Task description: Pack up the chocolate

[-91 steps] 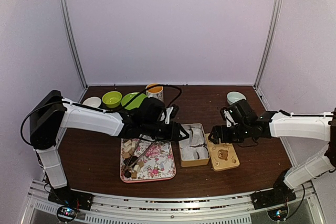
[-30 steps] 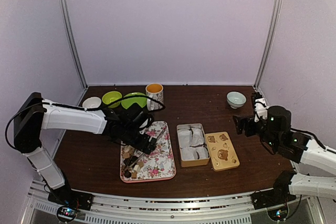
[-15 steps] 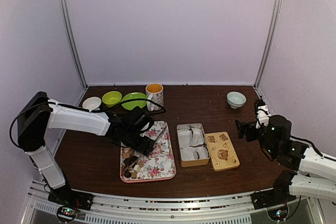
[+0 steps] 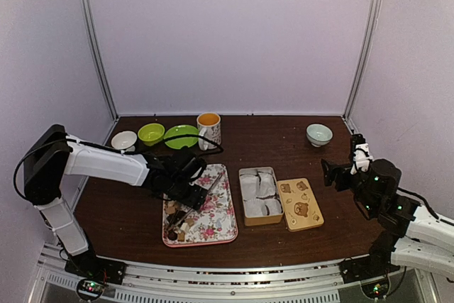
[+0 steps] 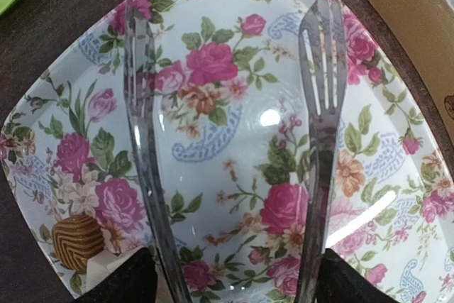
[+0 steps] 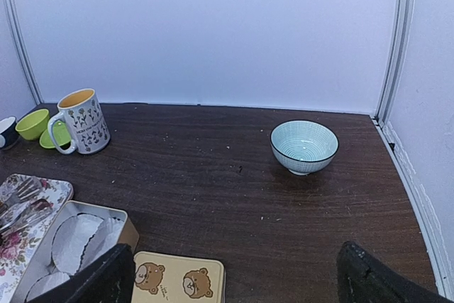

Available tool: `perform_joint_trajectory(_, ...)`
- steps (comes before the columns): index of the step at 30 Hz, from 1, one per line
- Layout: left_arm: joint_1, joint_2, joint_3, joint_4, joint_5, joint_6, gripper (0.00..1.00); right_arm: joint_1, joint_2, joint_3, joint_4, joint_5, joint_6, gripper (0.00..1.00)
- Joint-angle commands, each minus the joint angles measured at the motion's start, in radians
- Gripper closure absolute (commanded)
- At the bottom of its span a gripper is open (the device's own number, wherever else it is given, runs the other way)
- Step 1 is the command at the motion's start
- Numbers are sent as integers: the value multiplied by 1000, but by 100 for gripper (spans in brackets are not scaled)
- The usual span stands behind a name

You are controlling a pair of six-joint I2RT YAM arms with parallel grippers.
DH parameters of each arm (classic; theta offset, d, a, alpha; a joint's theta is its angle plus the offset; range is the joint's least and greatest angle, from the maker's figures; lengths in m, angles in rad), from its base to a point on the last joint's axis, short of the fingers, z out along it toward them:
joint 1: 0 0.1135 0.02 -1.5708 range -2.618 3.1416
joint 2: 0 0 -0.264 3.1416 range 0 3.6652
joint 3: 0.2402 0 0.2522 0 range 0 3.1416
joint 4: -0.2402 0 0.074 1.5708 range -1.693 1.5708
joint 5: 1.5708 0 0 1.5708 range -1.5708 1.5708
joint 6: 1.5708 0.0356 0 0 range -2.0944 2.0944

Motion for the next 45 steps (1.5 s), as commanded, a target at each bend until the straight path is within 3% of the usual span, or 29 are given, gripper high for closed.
perform_joint_trajectory(1,-15,-4,-24,40,-30,-6,20,-2,-15,-10,18,1,-6,1)
perform_joint_trajectory(7,-49,-46,-61,61,-84,-33,20,-2,-19,-14,21,-1,-9,1)
perform_joint_trajectory(16,-62,-115,-152,134,-62,-88,30,-3,-11,-10,23,1,-10,1)
perform_joint_trajectory(38,-83,-43,-140,121,-98,-121,26,-3,-22,-12,10,6,-3,1)
perform_joint_trajectory(45,-97,-66,-130,96,-127,-120,40,-3,-28,-15,10,3,-3,1)
